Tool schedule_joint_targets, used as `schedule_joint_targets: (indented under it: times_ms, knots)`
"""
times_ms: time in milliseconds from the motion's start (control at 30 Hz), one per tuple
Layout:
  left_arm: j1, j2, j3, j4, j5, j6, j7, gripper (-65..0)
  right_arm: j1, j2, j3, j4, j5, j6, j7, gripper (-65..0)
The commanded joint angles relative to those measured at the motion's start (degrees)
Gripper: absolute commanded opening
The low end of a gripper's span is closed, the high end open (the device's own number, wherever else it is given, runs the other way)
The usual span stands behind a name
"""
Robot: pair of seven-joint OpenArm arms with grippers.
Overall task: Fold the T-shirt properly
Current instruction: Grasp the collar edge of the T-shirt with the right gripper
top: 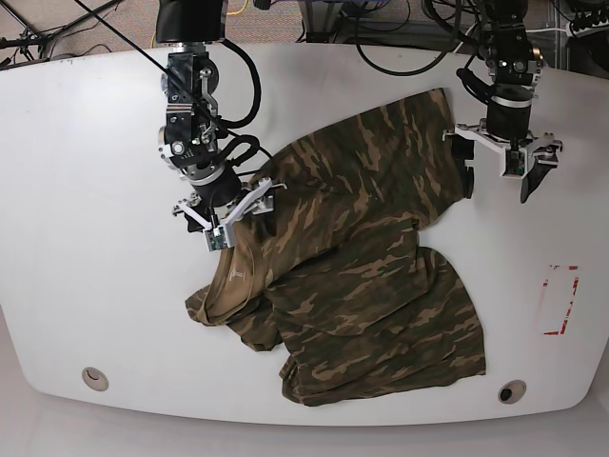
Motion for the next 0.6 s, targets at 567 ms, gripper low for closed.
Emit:
schedule_joint_targets:
  times_ms: [567]
  knots:
    - [-4.9, -0.4, -0.3, -2.1, -1.2, -9.3, 1.9, -18.3, 4.4, 0.6, 1.2, -4.2, -0.1, -0.2, 0.4, -23.7]
